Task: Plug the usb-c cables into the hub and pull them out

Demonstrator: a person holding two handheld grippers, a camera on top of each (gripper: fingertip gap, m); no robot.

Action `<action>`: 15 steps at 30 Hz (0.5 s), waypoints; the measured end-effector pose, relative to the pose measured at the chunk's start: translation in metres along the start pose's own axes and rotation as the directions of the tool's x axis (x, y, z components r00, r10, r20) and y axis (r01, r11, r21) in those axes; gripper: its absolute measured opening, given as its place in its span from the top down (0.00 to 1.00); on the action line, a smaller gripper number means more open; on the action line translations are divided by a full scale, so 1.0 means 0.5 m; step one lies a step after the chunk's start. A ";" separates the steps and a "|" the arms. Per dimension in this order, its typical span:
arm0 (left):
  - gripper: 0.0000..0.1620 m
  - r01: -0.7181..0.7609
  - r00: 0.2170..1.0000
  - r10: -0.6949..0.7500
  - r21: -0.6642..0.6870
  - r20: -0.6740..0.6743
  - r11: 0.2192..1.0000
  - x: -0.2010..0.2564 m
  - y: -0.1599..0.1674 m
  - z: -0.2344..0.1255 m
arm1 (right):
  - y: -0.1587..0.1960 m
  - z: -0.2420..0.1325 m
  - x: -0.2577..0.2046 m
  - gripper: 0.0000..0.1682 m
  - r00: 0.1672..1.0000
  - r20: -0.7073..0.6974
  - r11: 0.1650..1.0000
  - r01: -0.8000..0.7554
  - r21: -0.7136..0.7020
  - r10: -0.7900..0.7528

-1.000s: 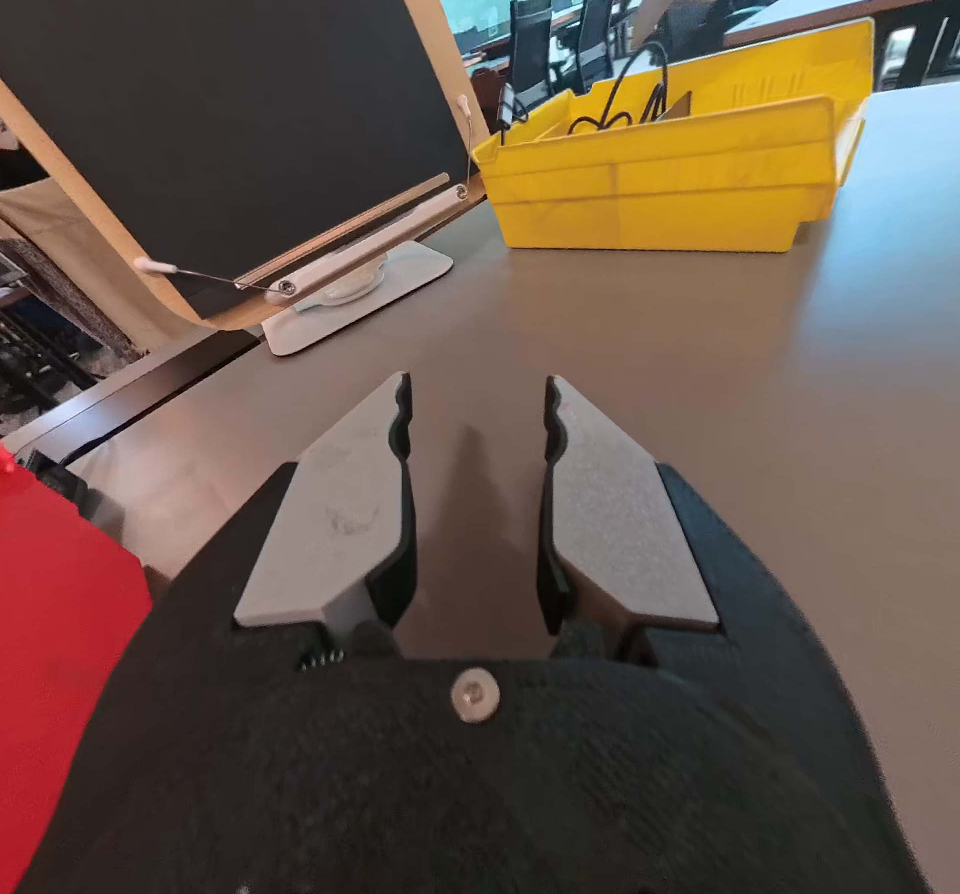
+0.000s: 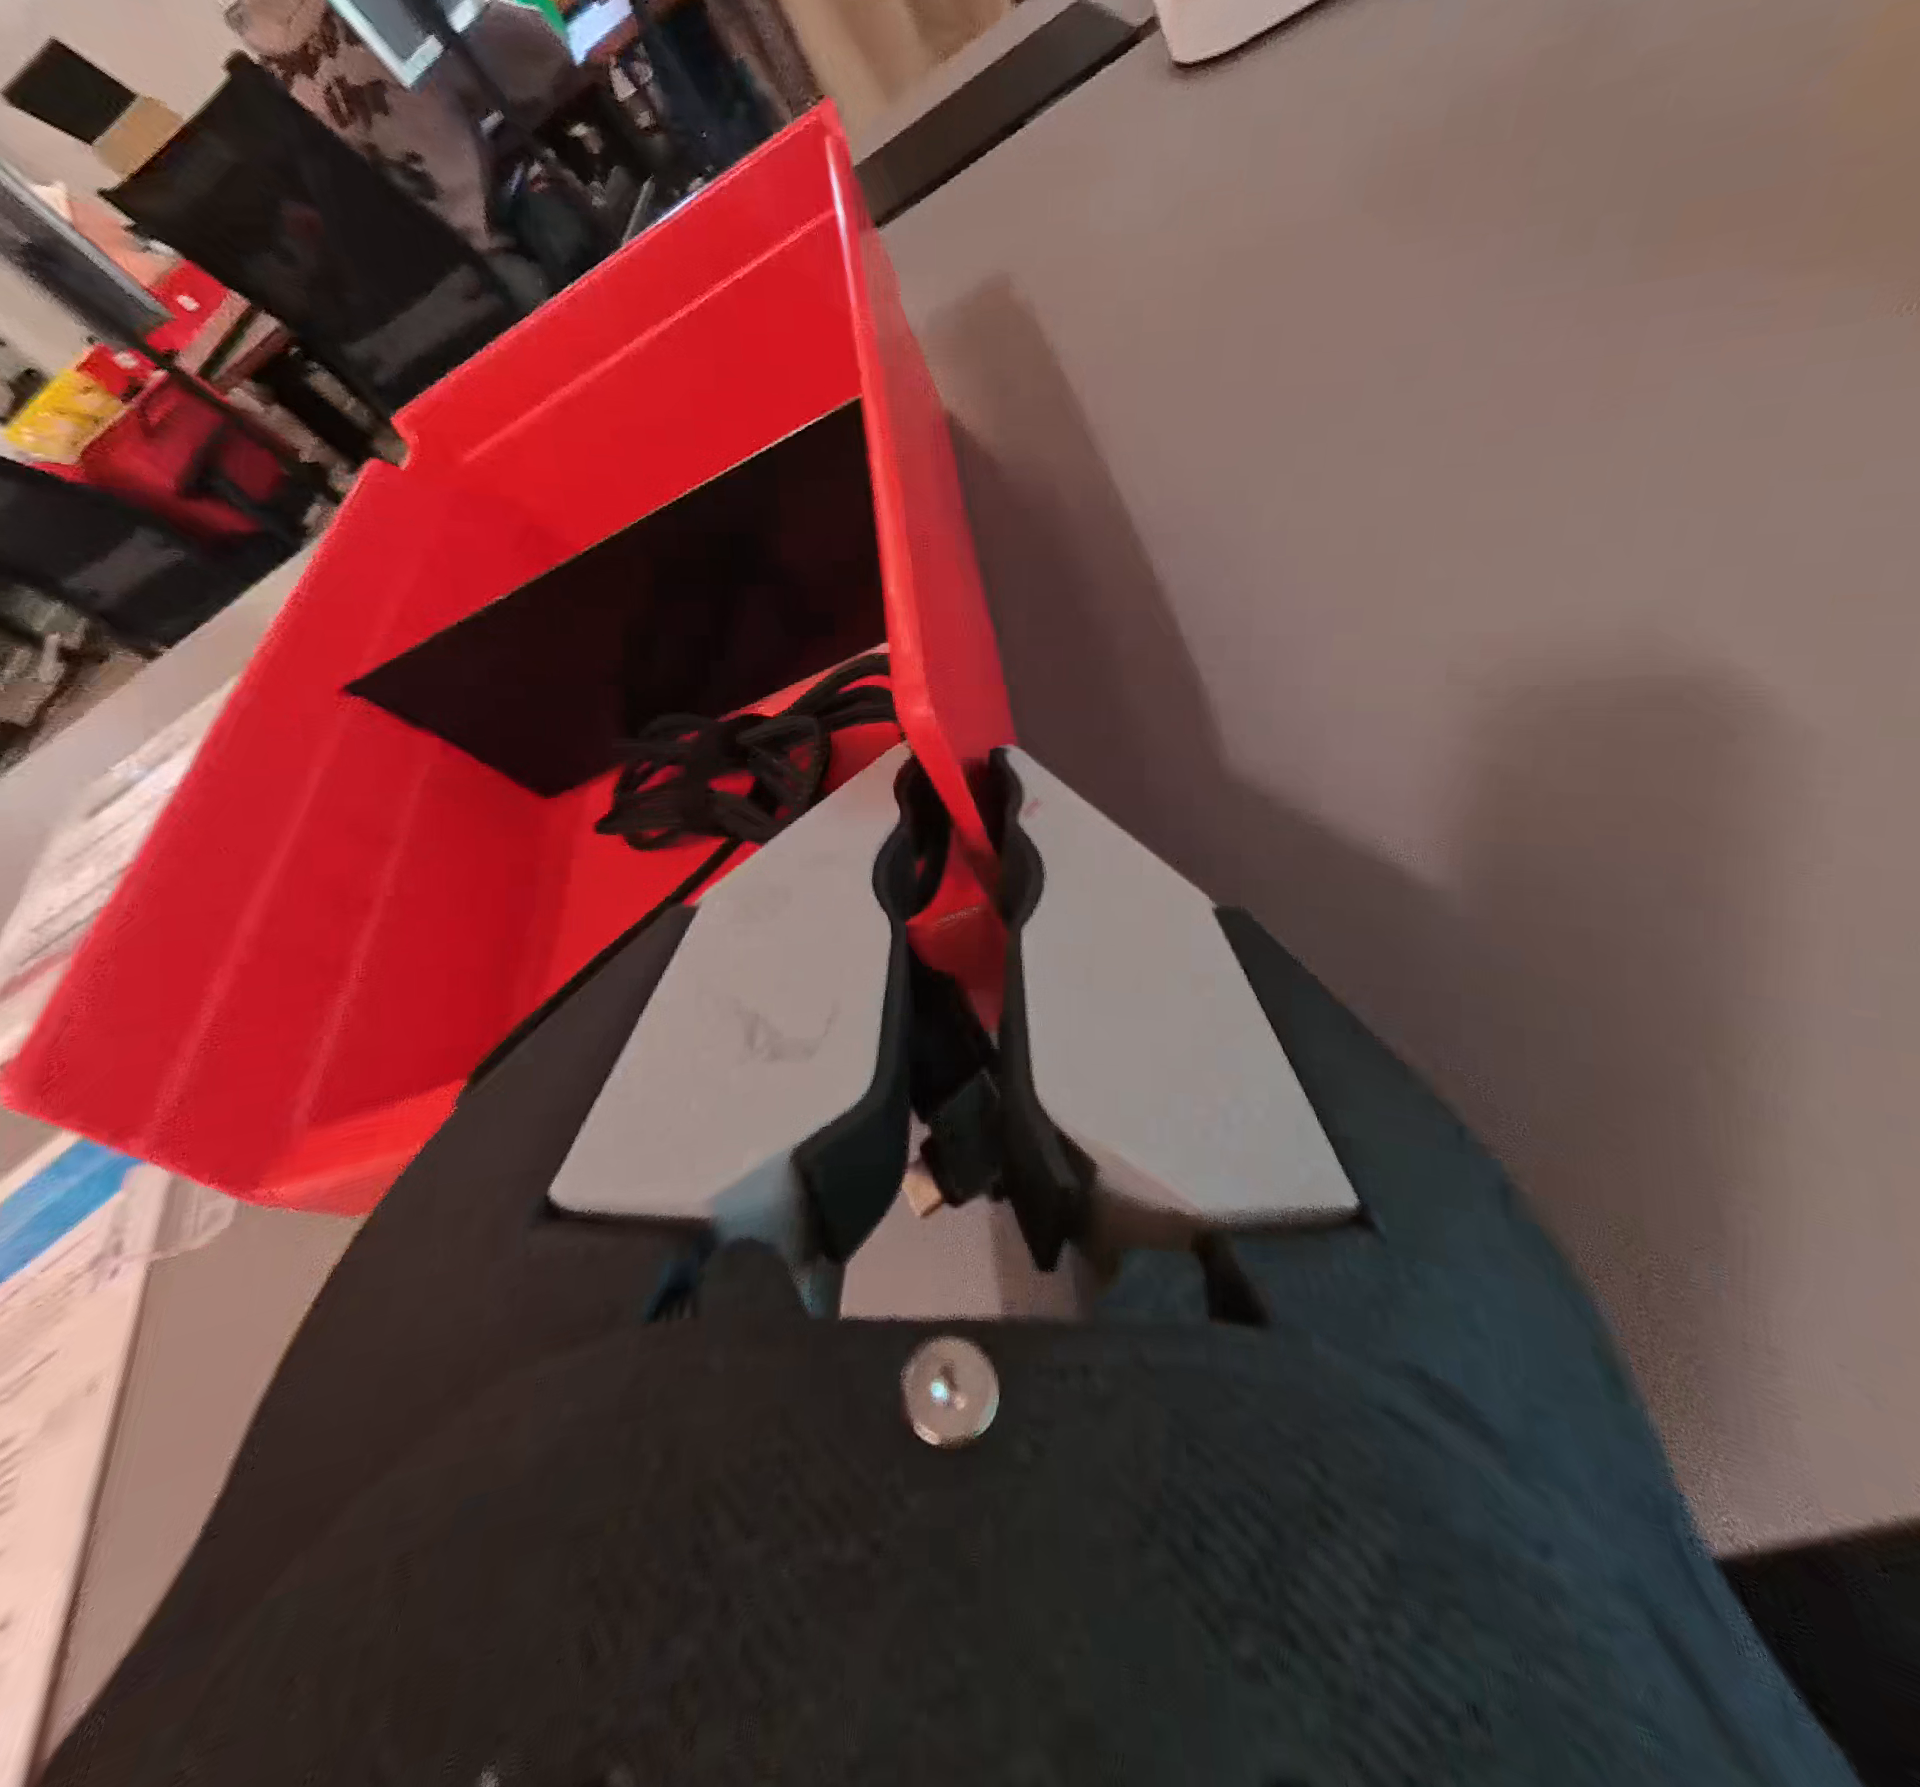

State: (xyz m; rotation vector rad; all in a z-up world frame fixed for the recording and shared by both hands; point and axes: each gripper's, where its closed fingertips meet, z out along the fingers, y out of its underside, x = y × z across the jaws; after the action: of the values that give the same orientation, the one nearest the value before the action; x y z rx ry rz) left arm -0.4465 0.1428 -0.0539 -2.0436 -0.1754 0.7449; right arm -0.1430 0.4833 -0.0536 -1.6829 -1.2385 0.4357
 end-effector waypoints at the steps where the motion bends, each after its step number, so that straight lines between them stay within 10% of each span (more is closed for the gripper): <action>1: 0.95 0.038 0.999 -0.037 0.022 -0.022 0.999 -0.010 0.002 -0.010 | 0.003 -0.003 0.008 0.93 1.000 -0.015 1.000 0.024 -0.004 -0.024; 15: 0.95 0.029 0.998 -0.044 0.308 0.042 0.951 -0.131 -0.041 -0.162 | -0.059 -0.047 -0.206 0.93 0.986 0.144 0.996 -0.083 0.011 0.081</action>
State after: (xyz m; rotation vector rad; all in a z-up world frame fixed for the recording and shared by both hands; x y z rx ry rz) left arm -0.4498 0.0698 0.0230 -1.7231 -0.1160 0.7496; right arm -0.1845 0.3823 -0.0428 -1.7168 -1.2678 0.6247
